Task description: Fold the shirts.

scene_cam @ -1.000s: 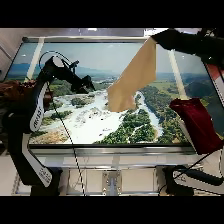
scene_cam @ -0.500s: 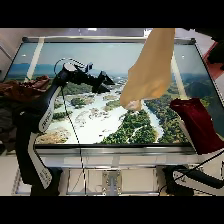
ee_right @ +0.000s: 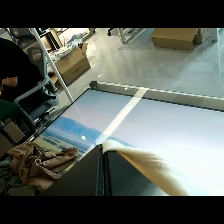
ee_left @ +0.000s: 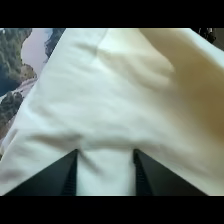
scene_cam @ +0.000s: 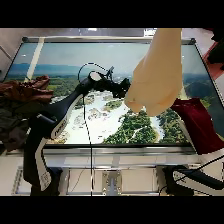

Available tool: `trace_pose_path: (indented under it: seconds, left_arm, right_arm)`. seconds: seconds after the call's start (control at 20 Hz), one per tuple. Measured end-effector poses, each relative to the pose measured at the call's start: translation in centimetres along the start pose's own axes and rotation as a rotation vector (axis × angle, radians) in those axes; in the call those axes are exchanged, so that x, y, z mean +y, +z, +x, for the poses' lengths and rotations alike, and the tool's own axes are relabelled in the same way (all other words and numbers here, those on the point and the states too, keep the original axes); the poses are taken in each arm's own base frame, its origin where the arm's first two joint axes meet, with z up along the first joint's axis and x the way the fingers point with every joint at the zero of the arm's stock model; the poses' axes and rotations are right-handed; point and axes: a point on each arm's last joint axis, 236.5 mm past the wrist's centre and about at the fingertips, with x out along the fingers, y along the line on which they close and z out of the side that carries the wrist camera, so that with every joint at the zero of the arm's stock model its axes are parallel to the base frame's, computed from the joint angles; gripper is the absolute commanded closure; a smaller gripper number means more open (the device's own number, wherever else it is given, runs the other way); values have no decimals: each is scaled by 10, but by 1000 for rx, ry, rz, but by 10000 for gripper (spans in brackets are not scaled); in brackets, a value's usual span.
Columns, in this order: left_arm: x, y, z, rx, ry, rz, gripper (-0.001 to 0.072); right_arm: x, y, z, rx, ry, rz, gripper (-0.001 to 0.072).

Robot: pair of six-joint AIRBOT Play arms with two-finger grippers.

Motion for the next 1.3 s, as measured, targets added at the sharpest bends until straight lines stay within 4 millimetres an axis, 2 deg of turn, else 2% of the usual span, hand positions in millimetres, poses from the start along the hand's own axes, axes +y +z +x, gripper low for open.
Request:
trace_pose_path:
  seconds: [0.1,0.25,0.45,0.55,0.75,0.85,0.9,1.05,1.2,1.3]
  left_arm:
    - [-8,-1,9,-24,-13,20,698]
    - [-20,1,13,-48,-55,35,699]
    - [-41,26,-7,-102,-160,24,700]
    - [-61,45,-31,-136,-254,28,700]
    - [-126,82,-107,-224,-539,85,699]
    - [-153,92,-144,-258,-648,138,699]
    - [-159,94,-154,-268,-669,162,699]
    - [-165,91,-166,-264,-681,224,699]
    - [-156,87,-161,-250,-624,277,699]
    - [-149,85,-155,-238,-583,302,699]
  right_arm:
    - [-2,-1,-2,6,-14,-10,682]
    - [-8,-3,-3,16,-45,-28,683]
    - [-25,-11,-5,55,-118,-57,683]
    - [-32,-14,-7,72,-150,-68,683]
    - [-39,-18,-9,89,-181,-78,682]
    - [-43,-22,-10,105,-195,-78,681]
    - [-47,-26,-11,123,-214,-76,681]
    - [-82,-55,-17,241,-337,-57,681]
    - [-131,-98,-25,391,-488,-29,681]
    - [-161,-128,-23,467,-556,-6,681]
